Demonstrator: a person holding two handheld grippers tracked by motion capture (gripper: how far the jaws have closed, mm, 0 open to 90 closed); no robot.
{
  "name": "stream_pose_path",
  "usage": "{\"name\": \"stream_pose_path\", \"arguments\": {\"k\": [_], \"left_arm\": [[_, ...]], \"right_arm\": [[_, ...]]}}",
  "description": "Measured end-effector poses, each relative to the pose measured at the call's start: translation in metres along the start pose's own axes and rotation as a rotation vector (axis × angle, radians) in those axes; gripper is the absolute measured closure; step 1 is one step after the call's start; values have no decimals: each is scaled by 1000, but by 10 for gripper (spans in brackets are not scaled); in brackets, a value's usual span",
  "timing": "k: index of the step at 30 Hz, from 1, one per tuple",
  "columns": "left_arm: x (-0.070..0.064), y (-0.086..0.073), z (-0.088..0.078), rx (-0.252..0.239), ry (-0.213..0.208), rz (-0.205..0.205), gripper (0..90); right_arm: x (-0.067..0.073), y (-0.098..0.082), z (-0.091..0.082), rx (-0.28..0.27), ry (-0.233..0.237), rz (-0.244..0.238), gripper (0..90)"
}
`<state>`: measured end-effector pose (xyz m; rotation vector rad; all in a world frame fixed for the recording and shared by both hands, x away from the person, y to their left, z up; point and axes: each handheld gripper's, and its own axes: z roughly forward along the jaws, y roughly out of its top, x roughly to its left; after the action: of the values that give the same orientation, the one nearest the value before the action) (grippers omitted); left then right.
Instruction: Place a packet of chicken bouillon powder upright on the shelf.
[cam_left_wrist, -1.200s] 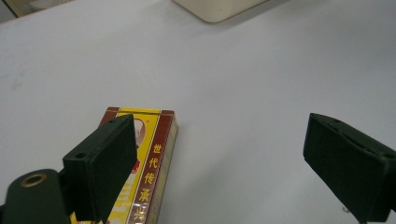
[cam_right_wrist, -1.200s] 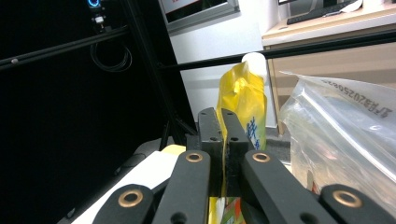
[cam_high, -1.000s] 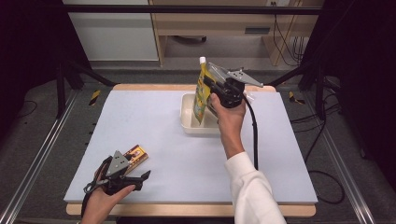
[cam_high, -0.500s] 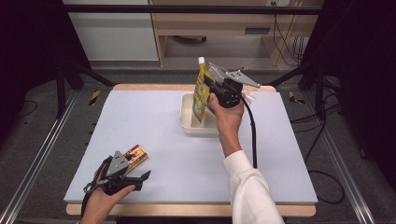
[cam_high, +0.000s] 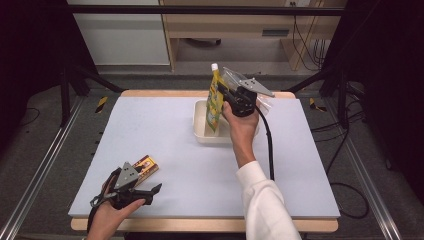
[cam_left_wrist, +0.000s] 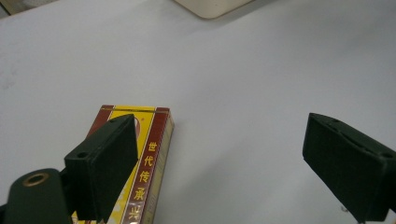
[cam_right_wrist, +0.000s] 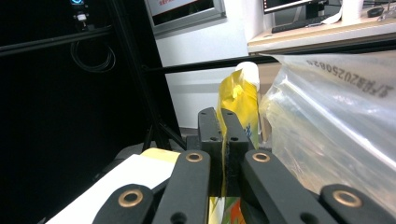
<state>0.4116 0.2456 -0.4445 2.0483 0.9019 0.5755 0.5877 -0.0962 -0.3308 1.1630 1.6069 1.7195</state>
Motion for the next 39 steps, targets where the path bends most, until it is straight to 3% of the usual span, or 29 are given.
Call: {"name": "stream_pose_path", "arguments": {"k": [18, 23, 32, 39], "left_arm": [[0, 0, 0, 5, 0, 4, 101], [-1, 0, 1, 6, -1, 8, 101], [-1, 0, 1, 10, -1, 6, 101], [0, 0, 1, 14, 0, 8, 100]], "right_arm": [[0, -17, 0, -19, -24, -59, 900], [-2, -19, 0, -9, -27, -53, 900], [7, -23, 1, 13, -19, -75, 900], [7, -30, 0, 27, -25, -60, 900]]}}
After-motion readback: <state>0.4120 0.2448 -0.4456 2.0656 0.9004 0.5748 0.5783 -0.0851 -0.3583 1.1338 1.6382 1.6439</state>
